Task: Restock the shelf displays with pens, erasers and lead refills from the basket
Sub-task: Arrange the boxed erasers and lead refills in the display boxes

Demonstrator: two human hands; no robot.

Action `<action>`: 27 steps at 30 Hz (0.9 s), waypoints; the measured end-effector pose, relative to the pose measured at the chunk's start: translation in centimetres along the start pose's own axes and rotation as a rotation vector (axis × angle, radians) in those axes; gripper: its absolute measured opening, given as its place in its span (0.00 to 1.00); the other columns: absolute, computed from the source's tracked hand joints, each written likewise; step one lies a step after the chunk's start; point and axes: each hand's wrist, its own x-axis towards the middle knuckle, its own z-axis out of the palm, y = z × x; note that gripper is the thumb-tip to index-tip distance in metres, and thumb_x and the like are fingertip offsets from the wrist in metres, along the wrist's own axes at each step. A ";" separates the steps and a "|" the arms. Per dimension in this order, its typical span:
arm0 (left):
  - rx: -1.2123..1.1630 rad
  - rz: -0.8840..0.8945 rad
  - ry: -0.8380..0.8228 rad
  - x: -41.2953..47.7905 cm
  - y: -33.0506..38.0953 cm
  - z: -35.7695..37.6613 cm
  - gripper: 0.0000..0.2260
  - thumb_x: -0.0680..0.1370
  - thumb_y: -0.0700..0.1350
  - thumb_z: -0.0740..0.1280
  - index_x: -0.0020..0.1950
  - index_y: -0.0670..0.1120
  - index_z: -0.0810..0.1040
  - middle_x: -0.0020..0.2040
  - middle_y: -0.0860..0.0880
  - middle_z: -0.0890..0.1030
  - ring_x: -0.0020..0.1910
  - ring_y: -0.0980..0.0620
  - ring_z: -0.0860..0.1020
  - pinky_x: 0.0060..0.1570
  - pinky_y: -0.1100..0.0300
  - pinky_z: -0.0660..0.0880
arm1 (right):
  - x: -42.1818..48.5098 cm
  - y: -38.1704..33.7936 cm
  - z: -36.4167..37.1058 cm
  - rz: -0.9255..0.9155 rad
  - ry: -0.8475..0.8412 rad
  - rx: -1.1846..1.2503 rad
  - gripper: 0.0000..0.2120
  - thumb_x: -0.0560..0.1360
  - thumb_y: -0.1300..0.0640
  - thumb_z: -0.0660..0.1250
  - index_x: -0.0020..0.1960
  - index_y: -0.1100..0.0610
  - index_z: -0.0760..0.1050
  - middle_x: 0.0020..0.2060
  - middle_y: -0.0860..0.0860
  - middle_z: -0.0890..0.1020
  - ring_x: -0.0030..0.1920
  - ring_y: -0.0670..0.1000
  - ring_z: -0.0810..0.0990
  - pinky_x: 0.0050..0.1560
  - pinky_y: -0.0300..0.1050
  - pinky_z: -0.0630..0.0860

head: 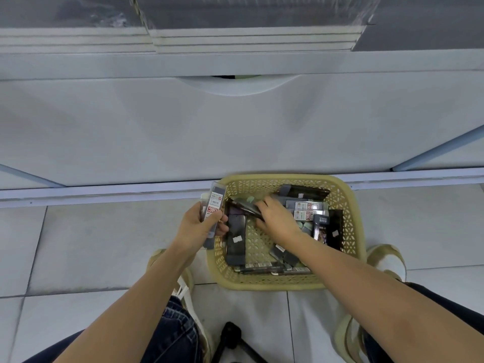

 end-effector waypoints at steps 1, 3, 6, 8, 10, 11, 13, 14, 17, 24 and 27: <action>0.008 0.000 0.003 0.0 0.0 0.0 0.09 0.79 0.38 0.65 0.59 0.39 0.73 0.42 0.43 0.83 0.35 0.52 0.82 0.37 0.61 0.81 | -0.2 0.1 0.0 0.012 -0.007 0.070 0.18 0.80 0.55 0.61 0.68 0.59 0.68 0.60 0.57 0.74 0.60 0.58 0.74 0.55 0.51 0.75; 0.009 -0.011 0.013 0.1 0.0 0.1 0.07 0.80 0.38 0.64 0.58 0.39 0.73 0.42 0.43 0.82 0.35 0.51 0.82 0.37 0.60 0.81 | -0.8 0.5 -0.3 0.039 -0.057 0.253 0.14 0.81 0.54 0.60 0.64 0.59 0.70 0.54 0.56 0.77 0.54 0.58 0.77 0.48 0.48 0.73; -0.027 -0.052 0.046 0.3 0.1 0.4 0.05 0.80 0.37 0.63 0.55 0.39 0.74 0.39 0.42 0.80 0.33 0.50 0.80 0.35 0.60 0.80 | -1.7 1.2 -1.3 0.065 -0.132 0.564 0.10 0.81 0.52 0.62 0.53 0.59 0.74 0.42 0.54 0.77 0.45 0.56 0.78 0.39 0.45 0.69; -0.033 -0.075 0.080 0.4 0.3 1.0 0.02 0.80 0.36 0.62 0.50 0.39 0.74 0.35 0.43 0.78 0.32 0.48 0.76 0.33 0.59 0.77 | -2.4 1.1 -2.5 0.093 -0.162 0.799 0.12 0.80 0.50 0.64 0.53 0.60 0.76 0.41 0.55 0.80 0.42 0.52 0.80 0.40 0.44 0.73; -0.099 -0.106 0.107 0.3 0.6 1.9 0.04 0.80 0.38 0.63 0.46 0.41 0.73 0.32 0.44 0.76 0.31 0.48 0.73 0.32 0.59 0.75 | -3.0 0.5 -3.9 0.097 -0.146 0.979 0.10 0.78 0.50 0.67 0.54 0.55 0.78 0.42 0.50 0.83 0.42 0.47 0.82 0.41 0.39 0.76; -0.148 -0.115 0.107 0.1 0.9 2.4 0.05 0.80 0.40 0.64 0.45 0.42 0.73 0.32 0.45 0.75 0.30 0.49 0.73 0.31 0.59 0.74 | -3.2 0.1 -4.6 0.083 -0.124 1.037 0.07 0.77 0.50 0.68 0.52 0.52 0.79 0.41 0.46 0.84 0.42 0.45 0.82 0.41 0.37 0.77; -0.202 -0.091 0.085 -0.3 1.5 3.5 0.08 0.78 0.46 0.69 0.44 0.43 0.75 0.32 0.46 0.75 0.28 0.51 0.73 0.30 0.60 0.74 | -3.4 -1.0 -5.6 0.049 -0.081 1.106 0.05 0.76 0.52 0.70 0.49 0.53 0.79 0.40 0.46 0.84 0.42 0.45 0.82 0.44 0.40 0.78; -0.219 -0.066 0.071 -0.5 1.8 4.0 0.09 0.77 0.47 0.70 0.45 0.42 0.76 0.32 0.45 0.75 0.28 0.52 0.72 0.29 0.61 0.74 | -3.5 -1.5 -6.1 0.031 -0.061 1.111 0.06 0.75 0.53 0.71 0.50 0.55 0.79 0.41 0.49 0.84 0.43 0.46 0.82 0.45 0.42 0.78; -0.253 -0.012 0.079 -1.4 2.9 5.1 0.12 0.75 0.46 0.72 0.51 0.39 0.78 0.33 0.44 0.76 0.27 0.52 0.72 0.26 0.62 0.73 | -4.2 -3.1 -7.6 -0.047 -0.032 1.091 0.04 0.76 0.56 0.71 0.50 0.50 0.78 0.39 0.44 0.83 0.40 0.44 0.82 0.37 0.39 0.79; -0.311 0.105 0.037 -3.5 6.0 4.8 0.06 0.73 0.42 0.73 0.46 0.43 0.78 0.27 0.49 0.75 0.21 0.55 0.69 0.20 0.65 0.69 | -6.1 -3.8 -12.2 -0.031 0.046 0.998 0.20 0.82 0.49 0.55 0.57 0.63 0.78 0.50 0.58 0.83 0.49 0.51 0.82 0.56 0.49 0.75; -0.276 0.170 0.016 -4.5 7.8 4.7 0.10 0.73 0.43 0.73 0.50 0.42 0.77 0.30 0.48 0.78 0.23 0.55 0.70 0.22 0.63 0.70 | -7.0 -3.6 -15.7 -0.093 0.114 0.989 0.13 0.83 0.55 0.57 0.60 0.59 0.77 0.52 0.53 0.83 0.49 0.40 0.80 0.56 0.36 0.75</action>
